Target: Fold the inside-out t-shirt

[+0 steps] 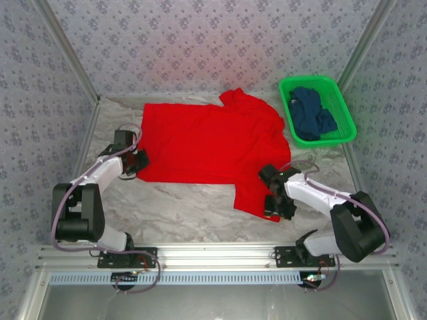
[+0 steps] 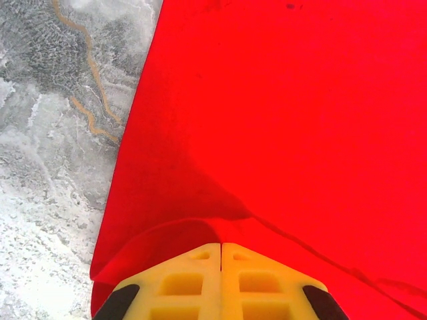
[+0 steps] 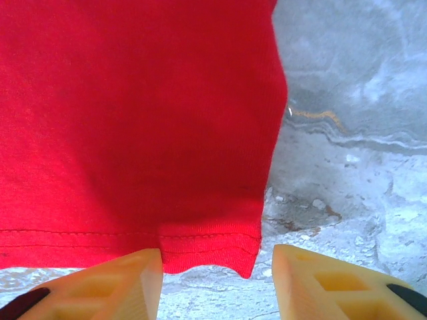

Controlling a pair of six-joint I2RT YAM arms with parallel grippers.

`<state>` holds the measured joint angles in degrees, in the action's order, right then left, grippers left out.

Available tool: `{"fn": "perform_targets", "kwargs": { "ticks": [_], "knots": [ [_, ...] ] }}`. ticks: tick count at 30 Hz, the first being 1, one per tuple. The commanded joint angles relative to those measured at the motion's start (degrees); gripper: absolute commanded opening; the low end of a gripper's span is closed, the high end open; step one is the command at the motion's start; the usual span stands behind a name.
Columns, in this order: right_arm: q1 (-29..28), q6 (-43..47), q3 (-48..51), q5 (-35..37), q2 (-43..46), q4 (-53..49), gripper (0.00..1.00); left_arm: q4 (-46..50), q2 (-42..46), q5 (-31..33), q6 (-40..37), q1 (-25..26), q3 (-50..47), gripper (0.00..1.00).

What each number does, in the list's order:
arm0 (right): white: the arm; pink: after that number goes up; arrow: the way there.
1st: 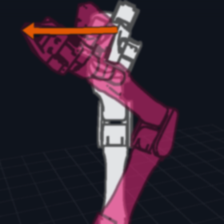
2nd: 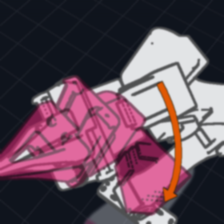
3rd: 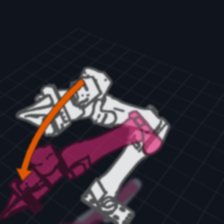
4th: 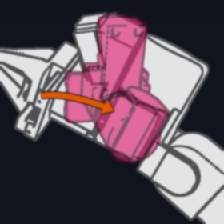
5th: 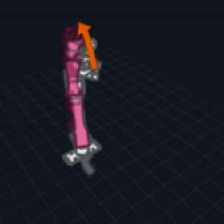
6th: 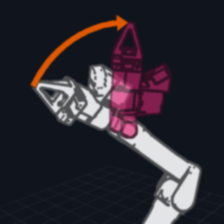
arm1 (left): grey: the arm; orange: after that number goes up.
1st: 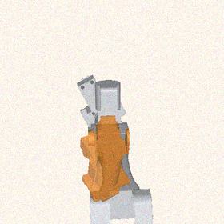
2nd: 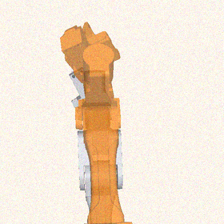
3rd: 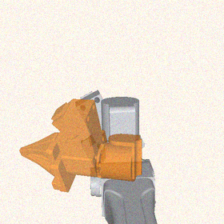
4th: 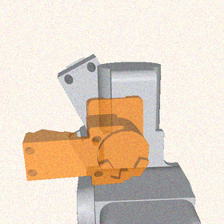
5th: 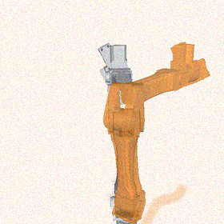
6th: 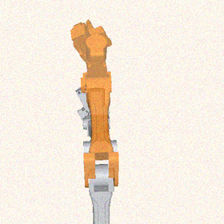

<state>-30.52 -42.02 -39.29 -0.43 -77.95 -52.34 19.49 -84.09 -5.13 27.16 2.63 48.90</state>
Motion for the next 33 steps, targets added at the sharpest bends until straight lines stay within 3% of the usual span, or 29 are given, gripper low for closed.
{"fn": "perform_targets", "kwargs": {
  "ticks": [1, 11, 21, 30, 33],
  "knots": [
    [-0.02, 1.22, -2.46, -2.31, -2.32, -3.27, 0.47, -0.28, 3.0, -0.77, 0.79, 0.0, -0.83, 0.0],
    [1.77, 5.33, -5.4, -3.84, -9.03, -2.88, 0.39, -0.85, 5.43, -0.8, 0.97, 0.0, -1.27, 0.0],
    [3.32, 10.66, -4.22, -4.31, -13.02, 3.52, 0.21, -0.76, 6.77, -0.43, 0.96, 0.0, -1.88, 0.0],
    [3.45, 11.73, -3.43, -1.16, -3.57, 2.23, 0.0, 0.96, 9.78, -1.71, 2.26, -0.08, -2.56, 0.0],
    [3.38, 10.54, -3.16, -1.2, 0.39, -0.64, 0.0, 2.72, 12.03, -2.26, 2.89, -0.02, -3.22, 0.0]
  ]
}}
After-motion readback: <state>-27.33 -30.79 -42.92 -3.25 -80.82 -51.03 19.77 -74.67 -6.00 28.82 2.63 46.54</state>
